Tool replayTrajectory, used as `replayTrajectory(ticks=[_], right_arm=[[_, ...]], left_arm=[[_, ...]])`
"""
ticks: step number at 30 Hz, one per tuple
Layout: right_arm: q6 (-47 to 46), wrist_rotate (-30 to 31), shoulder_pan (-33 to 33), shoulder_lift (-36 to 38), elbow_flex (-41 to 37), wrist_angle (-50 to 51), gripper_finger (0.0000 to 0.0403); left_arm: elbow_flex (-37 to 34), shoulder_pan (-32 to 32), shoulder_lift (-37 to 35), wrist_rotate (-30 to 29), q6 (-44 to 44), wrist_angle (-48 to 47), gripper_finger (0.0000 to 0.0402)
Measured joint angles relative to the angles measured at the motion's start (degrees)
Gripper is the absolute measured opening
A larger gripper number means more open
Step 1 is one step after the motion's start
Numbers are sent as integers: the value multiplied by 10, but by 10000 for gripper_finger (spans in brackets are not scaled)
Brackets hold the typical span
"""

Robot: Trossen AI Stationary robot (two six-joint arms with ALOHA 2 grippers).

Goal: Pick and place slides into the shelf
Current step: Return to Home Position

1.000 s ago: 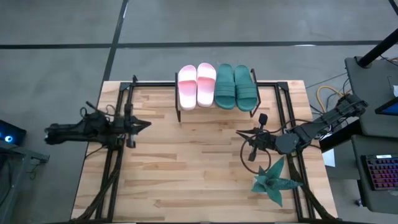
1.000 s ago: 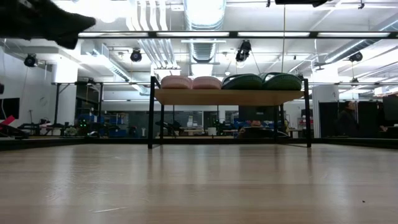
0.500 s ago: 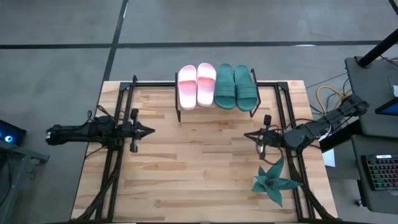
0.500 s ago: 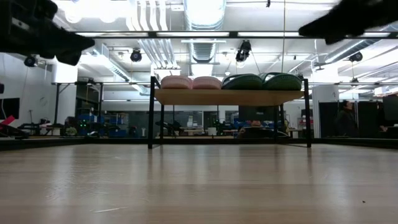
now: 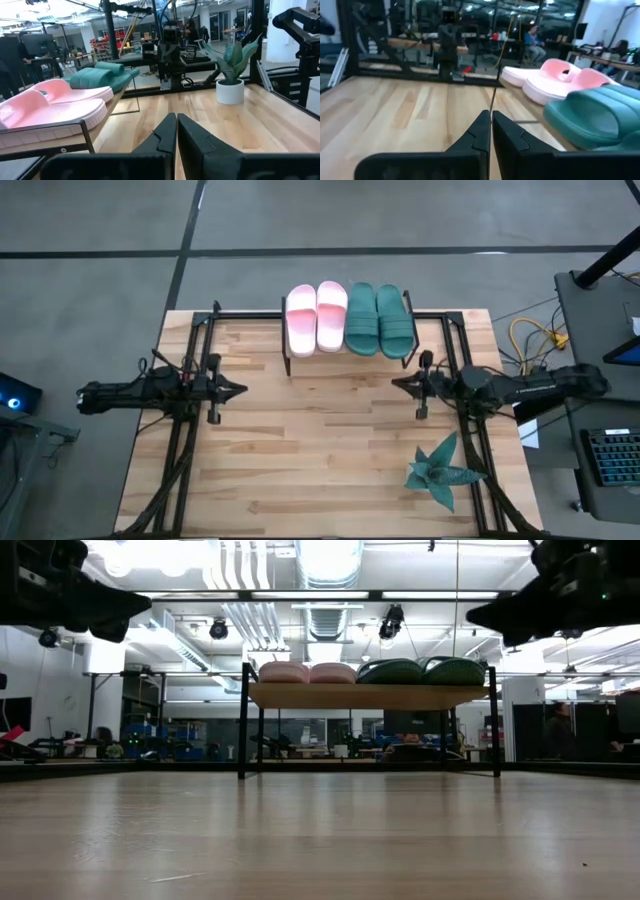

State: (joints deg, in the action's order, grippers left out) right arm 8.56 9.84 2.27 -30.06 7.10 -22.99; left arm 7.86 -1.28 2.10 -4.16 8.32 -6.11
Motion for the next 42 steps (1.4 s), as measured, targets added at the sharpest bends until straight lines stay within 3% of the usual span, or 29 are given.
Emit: replayTrajectory(ticks=[4, 10, 20, 26, 32, 38, 42], right_arm=[[-16, -27, -15, 35, 3, 68, 8], [-48, -28, 13, 124, -22, 125, 8], [-47, 67, 114, 300, -45, 266, 8], [-43, 73, 125, 296, -30, 289, 9], [-62, 83, 125, 300, -33, 303, 9], [-66, 83, 125, 300, -34, 303, 9], [-66, 83, 125, 299, -34, 303, 9]], left_arm=[[3, 0, -5, 1, -2, -27, 0], [5, 0, -4, 4, -22, -37, 0], [2, 0, -5, 16, -31, -41, 0], [-7, -2, -5, 58, -30, -55, 0], [-18, -2, -5, 35, -35, -44, 0], [-63, -3, -5, 11, -26, 51, 0], [-67, -3, -3, -18, -20, 66, 0]])
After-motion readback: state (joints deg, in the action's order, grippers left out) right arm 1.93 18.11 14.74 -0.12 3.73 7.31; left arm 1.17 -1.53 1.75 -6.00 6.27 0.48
